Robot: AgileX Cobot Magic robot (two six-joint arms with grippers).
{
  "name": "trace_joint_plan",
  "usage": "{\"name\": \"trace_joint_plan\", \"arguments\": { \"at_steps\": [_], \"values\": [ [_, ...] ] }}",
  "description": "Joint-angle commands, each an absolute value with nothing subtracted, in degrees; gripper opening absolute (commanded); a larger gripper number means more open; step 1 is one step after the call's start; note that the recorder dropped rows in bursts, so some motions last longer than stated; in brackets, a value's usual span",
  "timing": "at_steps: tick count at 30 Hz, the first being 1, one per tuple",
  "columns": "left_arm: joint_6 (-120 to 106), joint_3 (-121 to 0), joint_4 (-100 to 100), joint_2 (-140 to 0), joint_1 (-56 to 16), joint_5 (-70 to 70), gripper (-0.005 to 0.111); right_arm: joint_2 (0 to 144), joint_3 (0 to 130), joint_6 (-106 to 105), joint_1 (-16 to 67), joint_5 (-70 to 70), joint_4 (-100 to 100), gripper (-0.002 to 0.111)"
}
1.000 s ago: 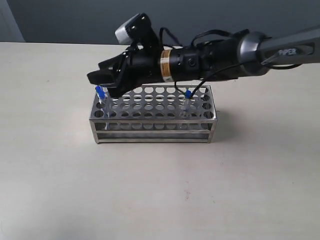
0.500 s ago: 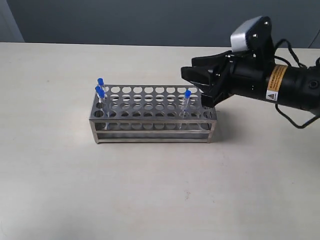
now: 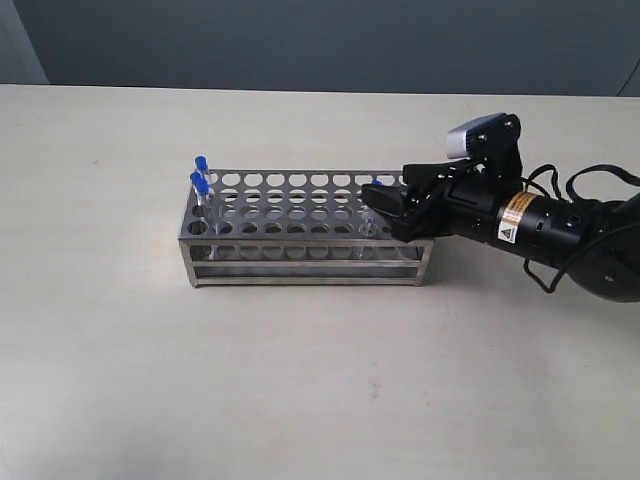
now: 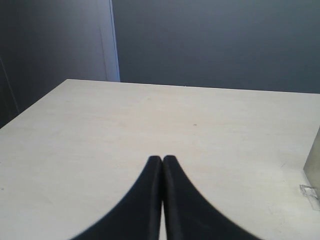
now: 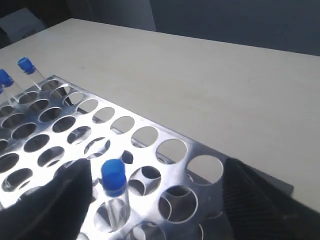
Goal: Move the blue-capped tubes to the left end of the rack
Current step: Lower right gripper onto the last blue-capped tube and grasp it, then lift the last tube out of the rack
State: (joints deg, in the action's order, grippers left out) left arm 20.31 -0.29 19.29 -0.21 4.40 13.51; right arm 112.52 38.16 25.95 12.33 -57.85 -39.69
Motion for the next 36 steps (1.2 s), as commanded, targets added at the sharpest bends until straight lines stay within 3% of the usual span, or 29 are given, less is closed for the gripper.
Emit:
{"name": "trace_joint_plan", "arguments": {
  "at_steps": [1, 8, 10, 11, 16, 36],
  "values": [
    [20.4, -0.1, 19.1, 0.0, 4.0, 13.4, 0.0, 113.9, 38.5, 25.2, 12.1, -61.8, -39.1, 0.069],
    [20.4, -0.1, 19.1, 0.0, 4.0, 13.4, 0.0, 115.6, 41.9, 25.4, 14.0, -58.4, -39.9, 0.068],
    [20.4, -0.1, 19.1, 0.0, 4.0, 13.4, 0.0, 115.6, 42.7, 25.8, 15.4, -55.9, -39.7, 0.06],
    [20.4, -0.1, 19.1, 0.0, 4.0, 13.4, 0.0, 115.6, 43.2, 26.0, 15.9, -55.3, -39.4, 0.054],
    [20.4, -0.1, 19.1, 0.0, 4.0, 13.4, 0.0, 115.6, 43.3, 27.8, 16.7, -55.4, -37.8, 0.001],
    [20.4, -0.1, 19.1, 0.0, 4.0, 13.4, 0.0, 96.1, 46.0, 33.4, 18.5, -51.2, -44.4, 0.0]
  ]
}}
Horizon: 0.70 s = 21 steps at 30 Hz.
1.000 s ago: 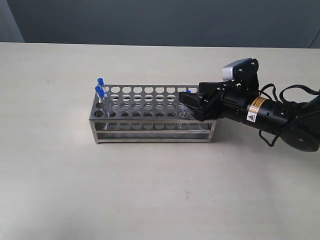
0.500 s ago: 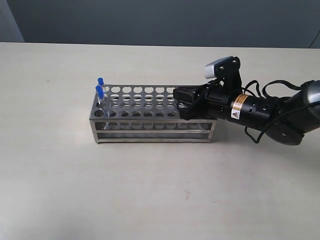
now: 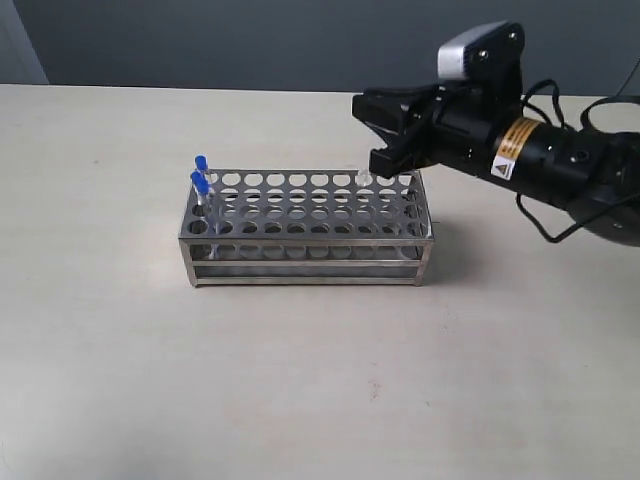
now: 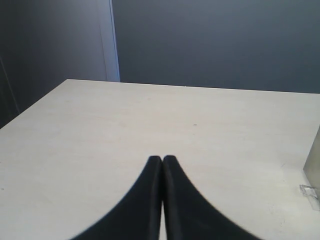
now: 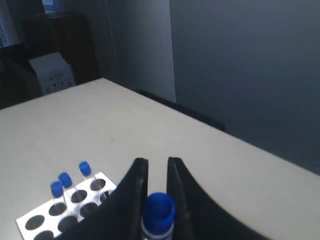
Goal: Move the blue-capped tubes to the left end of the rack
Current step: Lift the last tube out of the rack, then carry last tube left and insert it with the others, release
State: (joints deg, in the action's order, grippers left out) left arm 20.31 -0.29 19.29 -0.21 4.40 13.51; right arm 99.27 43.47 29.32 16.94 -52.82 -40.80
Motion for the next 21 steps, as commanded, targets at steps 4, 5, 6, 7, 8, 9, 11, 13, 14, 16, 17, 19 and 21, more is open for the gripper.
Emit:
{"name": "trace_joint_plan", "arguments": {
  "at_steps": [4, 5, 6, 7, 8, 9, 11, 13, 14, 16, 17, 19, 21],
  "values": [
    [20.4, -0.1, 19.1, 0.0, 4.0, 13.4, 0.0, 97.4, 52.2, 38.3, 23.0, -48.3, -51.4, 0.0],
    [20.4, -0.1, 19.1, 0.0, 4.0, 13.4, 0.0, 98.0, 53.9, 38.9, 24.2, -47.5, -52.5, 0.0],
    [20.4, -0.1, 19.1, 0.0, 4.0, 13.4, 0.0, 98.8, 55.5, 39.1, 25.7, -46.6, -52.9, 0.0],
    [20.4, -0.1, 19.1, 0.0, 4.0, 13.4, 0.0, 99.8, 57.1, 39.2, 27.1, -45.8, -53.5, 0.0],
    [20.4, -0.1, 19.1, 0.0, 4.0, 13.4, 0.0, 100.6, 58.3, 39.2, 28.2, -45.3, -53.8, 0.0],
    [20.4, -0.1, 19.1, 0.0, 4.0, 13.4, 0.0, 101.7, 59.6, 39.2, 29.6, -44.8, -53.9, 0.0],
    [20.4, -0.1, 19.1, 0.0, 4.0, 13.4, 0.0, 104.2, 61.9, 39.6, 32.0, -44.3, -54.5, 0.0],
    [20.4, -0.1, 19.1, 0.0, 4.0, 13.4, 0.0, 106.8, 64.1, 39.8, 34.2, -42.9, -55.3, 0.0],
    [20.4, -0.1, 19.1, 0.0, 4.0, 13.4, 0.0, 107.7, 64.9, 39.9, 34.9, -42.0, -55.6, 0.0],
    [20.4, -0.1, 19.1, 0.0, 4.0, 13.4, 0.0, 110.0, 66.6, 40.4, 36.2, -40.7, -56.0, 0.0],
    [20.4, -0.1, 19.1, 0.0, 4.0, 13.4, 0.0, 110.7, 67.3, 40.7, 36.6, -40.4, -56.0, 0.0],
    [20.4, -0.1, 19.1, 0.0, 4.0, 13.4, 0.0, 112.3, 68.0, 41.1, 37.1, -40.4, -56.1, 0.0],
    [20.4, -0.1, 19.1, 0.0, 4.0, 13.4, 0.0, 113.3, 68.5, 41.9, 37.4, -40.5, -56.2, 0.0]
  ]
}}
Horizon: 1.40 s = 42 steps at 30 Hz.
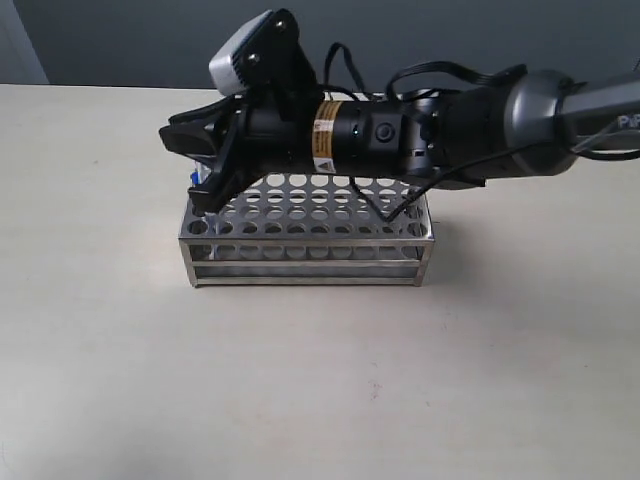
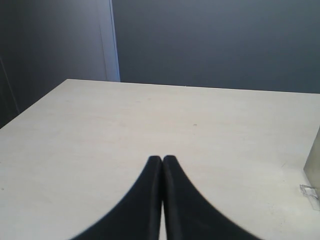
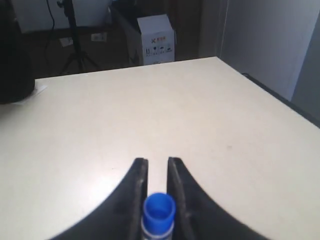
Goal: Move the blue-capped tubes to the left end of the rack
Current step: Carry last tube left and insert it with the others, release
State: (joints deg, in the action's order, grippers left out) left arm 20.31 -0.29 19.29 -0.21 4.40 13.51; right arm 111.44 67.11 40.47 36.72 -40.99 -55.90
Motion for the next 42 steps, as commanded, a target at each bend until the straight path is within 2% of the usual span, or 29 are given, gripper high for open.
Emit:
{"name": "trace_joint_plan", "arguments": {
  "at_steps": [1, 27, 28, 32, 34, 39, 41, 42],
  "values": [
    [20.4, -0.1, 19.1, 0.0, 4.0, 13.4, 0.0, 113.8, 68.9, 42.2, 37.5, -40.8, -56.6, 0.0],
    [20.4, -0.1, 19.1, 0.0, 4.0, 13.4, 0.0, 120.3, 73.5, 46.1, 39.1, -39.5, -61.4, 0.0],
    [20.4, -0.1, 19.1, 0.0, 4.0, 13.4, 0.0, 120.3, 73.5, 46.1, 39.1, -39.5, -61.4, 0.002],
    [20.4, -0.1, 19.1, 0.0, 4.0, 13.4, 0.0, 120.3, 73.5, 46.3, 39.1, -39.5, -61.6, 0.038],
    [20.4, -0.1, 19.1, 0.0, 4.0, 13.4, 0.0, 120.3, 73.5, 46.3, 39.1, -39.5, -61.8, 0.044],
    [20.4, -0.1, 19.1, 0.0, 4.0, 13.4, 0.0, 117.3, 73.6, 46.3, 38.0, -39.0, -61.8, 0.041],
    [20.4, -0.1, 19.1, 0.0, 4.0, 13.4, 0.0, 114.0, 73.4, 46.6, 37.2, -36.4, -62.9, 0.025],
    [20.4, -0.1, 19.1, 0.0, 4.0, 13.4, 0.0, 111.6, 73.2, 47.4, 37.0, -33.3, -63.8, 0.01]
  ]
}}
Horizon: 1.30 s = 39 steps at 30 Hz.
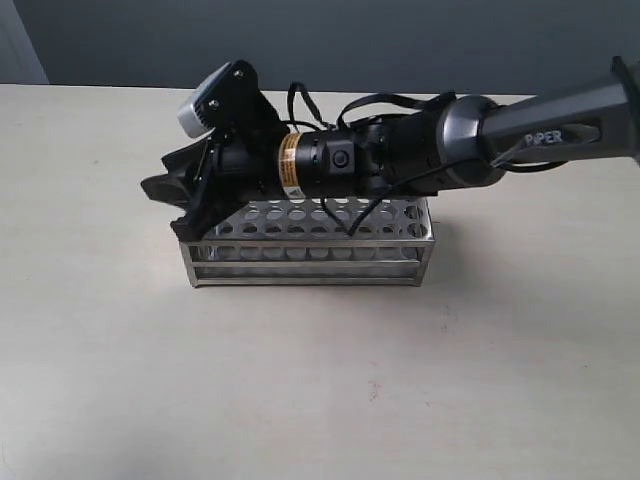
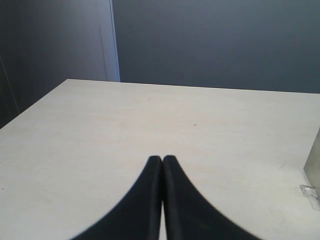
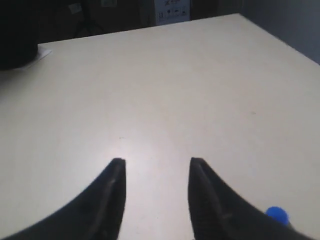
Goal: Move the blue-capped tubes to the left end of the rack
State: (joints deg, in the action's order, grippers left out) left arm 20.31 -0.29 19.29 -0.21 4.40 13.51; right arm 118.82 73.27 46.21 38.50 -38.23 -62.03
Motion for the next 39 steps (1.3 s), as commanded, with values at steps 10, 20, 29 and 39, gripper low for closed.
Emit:
{"name": "trace_joint_plan", "arguments": {
  "at_steps": [10, 20, 29, 39],
  "values": [
    [20.4, -0.1, 19.1, 0.0, 4.0, 13.4, 0.0, 54.1, 45.2, 61.7, 31.3, 2.8, -61.5, -0.001],
    [20.4, -0.1, 19.1, 0.0, 4.0, 13.4, 0.0, 33.8, 40.6, 61.5, 31.3, 29.5, -55.9, -0.001],
    [20.4, -0.1, 19.1, 0.0, 4.0, 13.4, 0.0, 31.5, 35.2, 34.5, 23.8, 28.9, -34.3, -0.001],
    [20.4, -0.1, 19.1, 0.0, 4.0, 13.4, 0.0, 11.8, 15.8, 17.8, -1.5, 18.6, -10.6, -0.001]
  ]
}}
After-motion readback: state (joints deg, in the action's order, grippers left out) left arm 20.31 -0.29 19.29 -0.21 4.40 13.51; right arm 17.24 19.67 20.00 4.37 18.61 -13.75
